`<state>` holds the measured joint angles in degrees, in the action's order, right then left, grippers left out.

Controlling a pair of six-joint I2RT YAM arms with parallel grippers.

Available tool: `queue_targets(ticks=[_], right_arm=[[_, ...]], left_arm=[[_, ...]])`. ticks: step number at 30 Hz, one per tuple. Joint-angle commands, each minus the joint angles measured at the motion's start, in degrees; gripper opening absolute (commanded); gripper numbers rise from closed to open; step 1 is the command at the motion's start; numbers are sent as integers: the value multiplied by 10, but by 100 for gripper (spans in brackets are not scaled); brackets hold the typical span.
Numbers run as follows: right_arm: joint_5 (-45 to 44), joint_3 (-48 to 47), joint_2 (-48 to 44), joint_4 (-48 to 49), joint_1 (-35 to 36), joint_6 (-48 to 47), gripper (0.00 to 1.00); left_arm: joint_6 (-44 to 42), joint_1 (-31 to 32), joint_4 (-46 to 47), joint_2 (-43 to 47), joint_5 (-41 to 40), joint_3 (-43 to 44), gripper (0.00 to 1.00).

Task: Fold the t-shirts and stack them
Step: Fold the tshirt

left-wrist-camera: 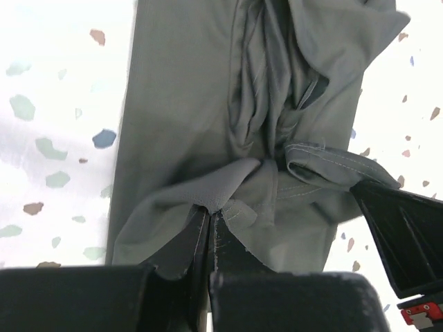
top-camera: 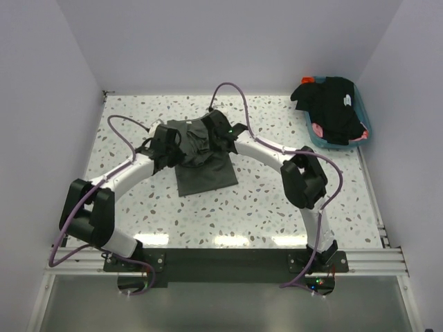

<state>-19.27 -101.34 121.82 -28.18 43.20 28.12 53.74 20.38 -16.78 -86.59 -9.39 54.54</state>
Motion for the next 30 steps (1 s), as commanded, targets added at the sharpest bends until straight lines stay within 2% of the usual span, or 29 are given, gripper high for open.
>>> queue_targets(ticks=[1,7,14,16,17,18,20,21,22,23,25,30], right_arm=[[18,42,-42,23,7,-9,0],[34,51,-27,38,6,-5,0],[48,5,6,33,-14,-16,0],[60,-12,15,40,-25,-18,6],[65,-19,20,40,-29,-20,11],[79,-31,27,39,-36,-23,23],[87,-34,27,38,-42,-28,39],[87,-33,23,40,-42,-34,51],[85,-21,11,42,-42,-37,56],[84,-12,2,46,-42,-39,61],[76,15,-23,48,-42,-41,68],[76,89,-76,68,-42,-33,68]], left_arm=[[0,0,51,22,25,-49,0],[2,0,64,10,35,-61,0],[-3,-9,49,-23,24,0,0],[1,-20,50,-38,30,8,0],[-1,-25,60,-42,37,13,7],[-2,-37,66,-45,43,13,16],[-8,-48,86,-47,52,6,35],[-10,-59,93,-44,55,0,54],[-13,-64,99,-40,58,-6,61],[-15,-67,107,-27,60,-18,76],[-22,-75,112,-12,56,-29,81],[-25,-76,106,27,58,-66,80]])
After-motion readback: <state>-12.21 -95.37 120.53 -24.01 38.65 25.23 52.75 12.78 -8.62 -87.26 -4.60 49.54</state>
